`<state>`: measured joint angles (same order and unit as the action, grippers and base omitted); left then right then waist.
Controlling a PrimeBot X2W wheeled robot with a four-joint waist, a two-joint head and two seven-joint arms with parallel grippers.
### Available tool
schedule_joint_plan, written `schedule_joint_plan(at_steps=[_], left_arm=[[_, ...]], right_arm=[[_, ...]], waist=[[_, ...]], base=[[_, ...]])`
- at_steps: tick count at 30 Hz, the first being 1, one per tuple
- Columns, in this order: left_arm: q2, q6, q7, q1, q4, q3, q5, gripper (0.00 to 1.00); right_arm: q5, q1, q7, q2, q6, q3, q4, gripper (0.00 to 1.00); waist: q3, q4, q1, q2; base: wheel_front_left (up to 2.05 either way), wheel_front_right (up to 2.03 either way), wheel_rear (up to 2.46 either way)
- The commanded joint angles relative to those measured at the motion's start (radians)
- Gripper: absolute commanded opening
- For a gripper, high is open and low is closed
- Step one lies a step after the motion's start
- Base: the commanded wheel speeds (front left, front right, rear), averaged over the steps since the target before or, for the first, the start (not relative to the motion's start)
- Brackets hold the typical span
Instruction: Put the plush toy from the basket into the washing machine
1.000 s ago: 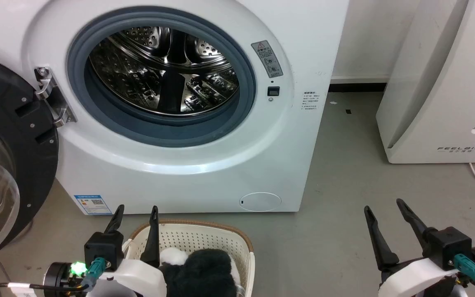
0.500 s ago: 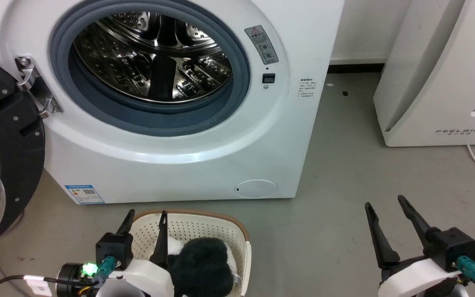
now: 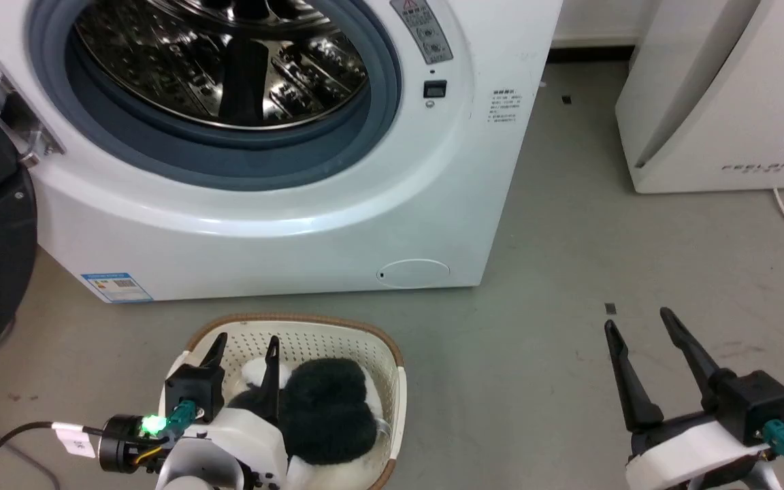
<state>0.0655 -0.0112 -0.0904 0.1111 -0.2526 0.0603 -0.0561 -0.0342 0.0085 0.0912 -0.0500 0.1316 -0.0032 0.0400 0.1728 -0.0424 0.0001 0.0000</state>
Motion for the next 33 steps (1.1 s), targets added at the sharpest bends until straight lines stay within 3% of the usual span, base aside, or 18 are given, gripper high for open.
schedule_joint_plan(at_steps=[1,19,33], left_arm=[[0.009,-0.004,-0.011,0.027,-0.024,0.005,-0.007,1.0],[0.055,-0.04,-0.032,0.201,-0.29,0.028,-0.048,1.0],[0.11,-0.067,0.035,0.367,-0.506,0.078,-0.067,1.0]], right_arm=[[-0.008,-0.026,0.011,0.0,0.0,-0.002,0.01,1.0],[-0.043,-0.064,0.049,0.0,0.0,0.003,0.036,1.0],[-0.068,-0.088,0.076,0.0,-0.001,0.01,0.06,1.0]], waist=[[0.024,-0.007,-0.0001,0.0],[0.195,-0.048,-0.0001,0.0],[0.333,-0.081,-0.0001,0.0]], base=[[0.0,0.0,0.0],[0.0,0.0,0.0],[0.0,0.0,0.0]])
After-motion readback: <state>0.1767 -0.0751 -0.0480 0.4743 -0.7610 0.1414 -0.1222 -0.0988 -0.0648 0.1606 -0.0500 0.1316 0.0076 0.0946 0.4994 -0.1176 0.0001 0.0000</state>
